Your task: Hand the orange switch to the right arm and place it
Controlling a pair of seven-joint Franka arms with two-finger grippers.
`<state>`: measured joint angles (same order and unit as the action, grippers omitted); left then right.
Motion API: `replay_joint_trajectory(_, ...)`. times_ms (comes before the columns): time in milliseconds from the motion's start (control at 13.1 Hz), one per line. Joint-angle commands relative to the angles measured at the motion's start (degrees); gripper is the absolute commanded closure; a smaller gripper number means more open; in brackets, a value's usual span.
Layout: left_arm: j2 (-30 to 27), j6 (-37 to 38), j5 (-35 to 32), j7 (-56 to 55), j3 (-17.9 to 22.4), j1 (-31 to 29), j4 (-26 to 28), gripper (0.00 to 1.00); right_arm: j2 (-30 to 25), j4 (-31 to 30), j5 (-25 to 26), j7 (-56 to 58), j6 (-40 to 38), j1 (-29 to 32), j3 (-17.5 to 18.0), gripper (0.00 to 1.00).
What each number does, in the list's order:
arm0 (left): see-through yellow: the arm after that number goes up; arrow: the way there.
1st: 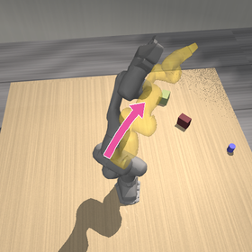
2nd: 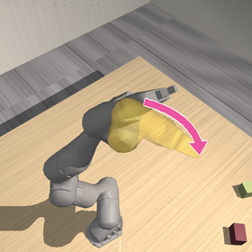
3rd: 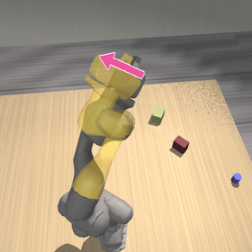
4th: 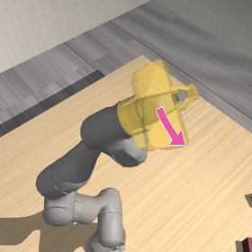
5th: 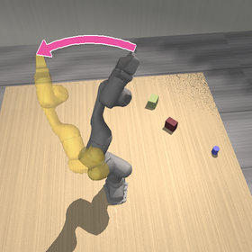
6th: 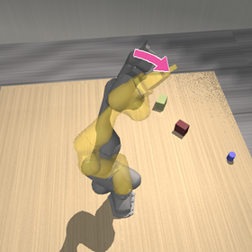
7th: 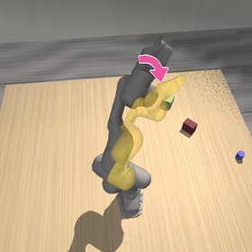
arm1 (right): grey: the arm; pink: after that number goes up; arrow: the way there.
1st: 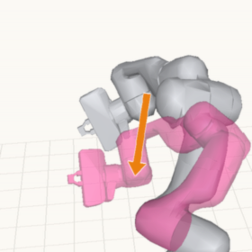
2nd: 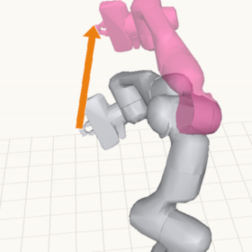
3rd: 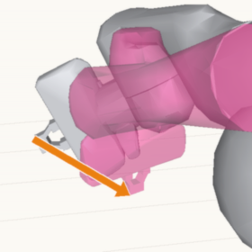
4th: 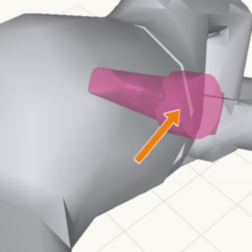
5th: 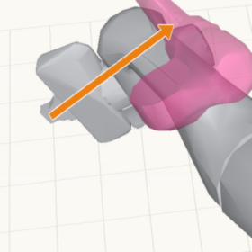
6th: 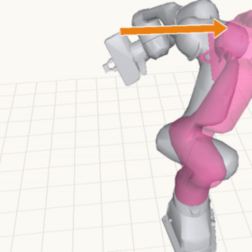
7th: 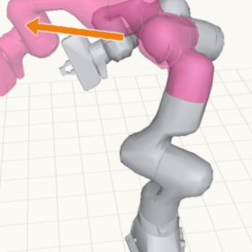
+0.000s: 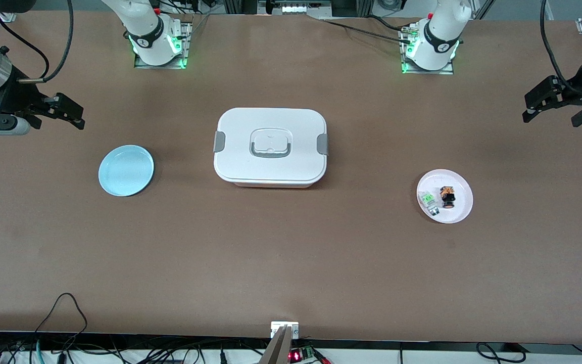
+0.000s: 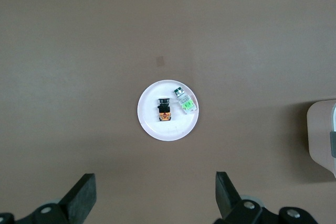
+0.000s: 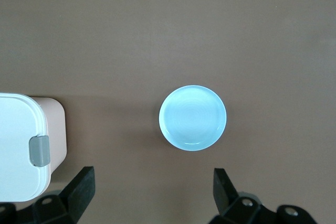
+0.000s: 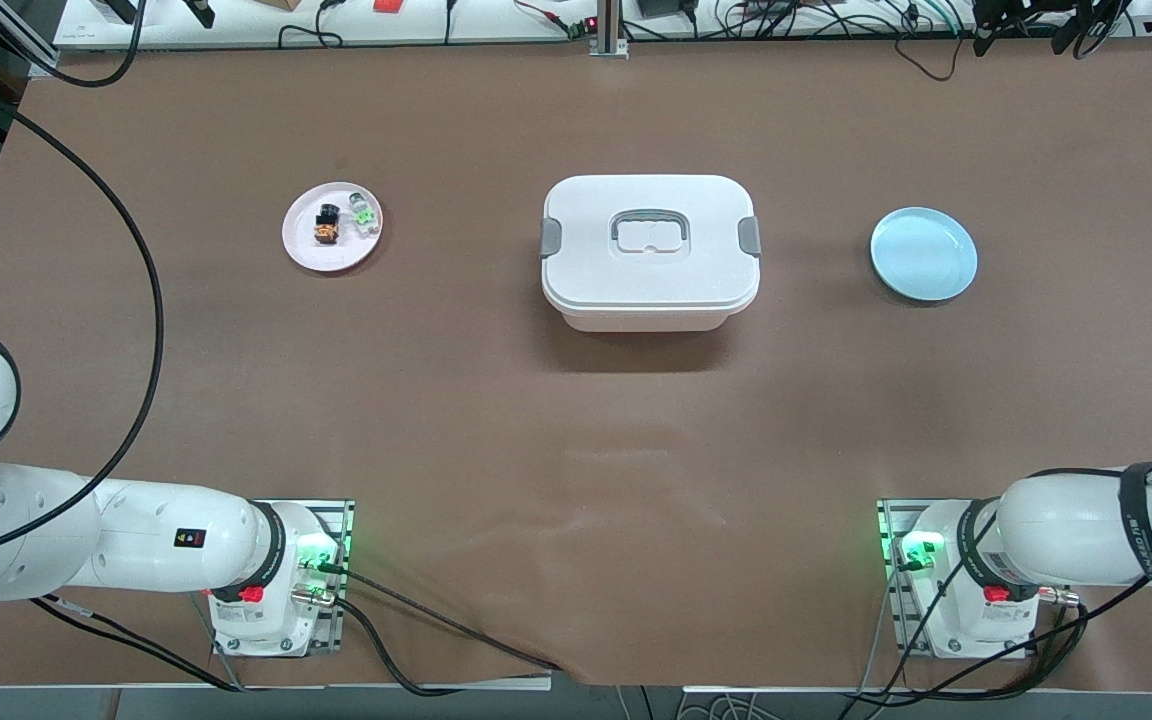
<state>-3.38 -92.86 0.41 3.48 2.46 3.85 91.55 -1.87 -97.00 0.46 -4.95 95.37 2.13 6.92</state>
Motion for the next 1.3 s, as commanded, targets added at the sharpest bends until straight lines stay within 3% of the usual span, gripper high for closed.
replay_joint_trajectory(0, -1.01, 0.22, 0.73, 0.74, -0.26, -0.33, -0.23, 0.00, 0.55, 1.02, -0.11, -0.32, -1.07, -0.19, -0.16, 0.00)
replay_joint_trajectory(610, 2.23, -0.40, 0.82, 0.82, -0.79, 0.72, 2.49, 0.00, 0.55, 1.02, -0.11, -0.32, -1.07, -0.19, -0.16, 0.00)
replay_joint_trajectory(838, 4.26, -0.40, 0.82, 2.22, -0.79, 0.90, 6.62, 0.00, 0.55, 1.11, -0.11, -0.32, -1.07, -0.19, -0.16, 0.00)
replay_joint_trajectory(990, 6.01, -2.49, 0.74, 9.66, -0.79, 0.46, 8.38, 0.00, 0.55, 1.11, -0.11, -0.24, -1.07, -0.19, -0.16, 0.00)
replay_joint_trajectory(1219, 7.42, -11.52, 0.82, 25.38, -0.79, -1.12, 15.83, 0.00, 0.55, 1.02, -0.02, -0.32, -1.15, -0.19, -0.16, 0.00)
